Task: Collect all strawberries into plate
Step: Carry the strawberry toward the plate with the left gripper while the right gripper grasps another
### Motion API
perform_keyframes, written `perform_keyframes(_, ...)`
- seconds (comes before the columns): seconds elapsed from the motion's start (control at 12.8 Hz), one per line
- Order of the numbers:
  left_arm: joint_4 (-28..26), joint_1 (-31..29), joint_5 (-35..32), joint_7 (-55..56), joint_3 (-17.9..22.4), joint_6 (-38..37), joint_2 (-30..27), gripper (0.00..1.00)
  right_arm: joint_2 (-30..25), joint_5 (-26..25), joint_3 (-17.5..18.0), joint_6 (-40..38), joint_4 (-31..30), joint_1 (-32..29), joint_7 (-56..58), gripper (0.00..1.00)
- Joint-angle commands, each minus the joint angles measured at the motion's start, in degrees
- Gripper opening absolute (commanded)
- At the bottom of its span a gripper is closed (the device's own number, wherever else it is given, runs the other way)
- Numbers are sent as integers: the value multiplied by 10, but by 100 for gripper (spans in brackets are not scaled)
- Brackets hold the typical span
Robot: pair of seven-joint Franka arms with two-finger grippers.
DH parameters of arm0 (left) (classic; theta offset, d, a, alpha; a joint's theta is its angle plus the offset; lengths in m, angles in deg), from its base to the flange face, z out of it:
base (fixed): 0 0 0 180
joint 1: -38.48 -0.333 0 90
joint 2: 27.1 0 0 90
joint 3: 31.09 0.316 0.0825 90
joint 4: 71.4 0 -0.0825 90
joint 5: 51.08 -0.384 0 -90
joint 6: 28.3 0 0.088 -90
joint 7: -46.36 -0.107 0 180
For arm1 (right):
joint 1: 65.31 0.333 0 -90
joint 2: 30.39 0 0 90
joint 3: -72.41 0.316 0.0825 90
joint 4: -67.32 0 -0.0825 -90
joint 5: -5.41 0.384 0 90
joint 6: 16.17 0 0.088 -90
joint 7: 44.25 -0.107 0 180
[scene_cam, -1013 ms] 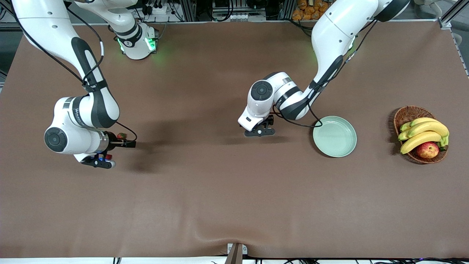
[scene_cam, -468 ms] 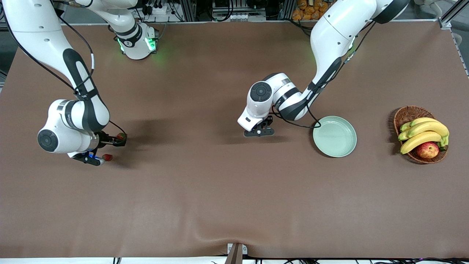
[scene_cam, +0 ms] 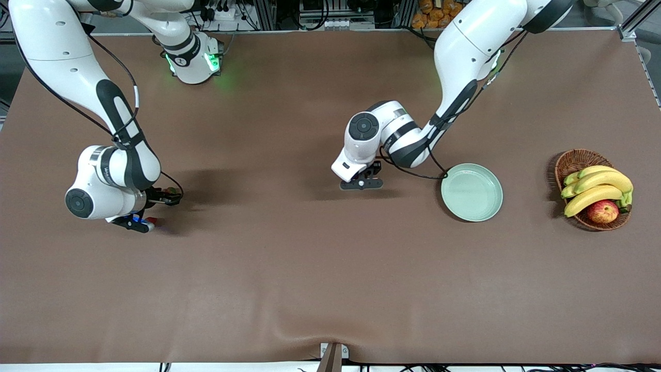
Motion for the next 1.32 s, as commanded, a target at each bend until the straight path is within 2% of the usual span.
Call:
perform_keyframes(0.0, 5, 3, -2, 11, -2, -4, 5, 53, -4, -10, 3, 2, -6, -4, -2, 31)
perform_keyframes(0.16, 4, 3, -2, 6, -2, -5, 5, 49, -4, -9, 4, 1, -5, -3, -3, 14)
perform_keyframes(0.31, 1, 3, -2, 6, -2, -7, 4, 35, -7, -5, 5, 1, 22, 5, -5, 6)
perform_keyframes(0.47, -6, -2, -3, 4, -2, -14, -3, 0, -9, 1, 9, -4, 70, 41, -10, 3)
perform_keyframes(0.62, -7, -17, -3, -3, -2, -40, -29, 0, -9, 15, 10, -7, 90, 98, -39, 2)
perform_keyframes(0.7, -8, -42, -2, -20, -9, -62, -49, 0, -7, 44, 16, -6, 97, 125, -66, 2)
perform_keyframes(0.78, -8, -79, -2, -39, -33, -95, -66, 0, -6, 91, 32, -5, 104, 140, -84, 2)
perform_keyframes(0.86, -7, -136, -2, -71, -65, -131, -72, 0, -4, 147, 52, 1, 108, 151, -90, 2)
perform_keyframes(1.01, -8, -265, -2, -172, -130, -189, -72, 0, 3, 257, 60, 22, 110, 192, -91, 2)
perform_keyframes(1.09, -9, -315, -3, -215, -149, -212, -72, 0, 11, 306, 60, 43, 117, 217, -90, 2)
perform_keyframes(1.25, -22, -369, -7, -263, -153, -228, -75, 0, 39, 377, 60, 82, 136, 270, -90, 3)
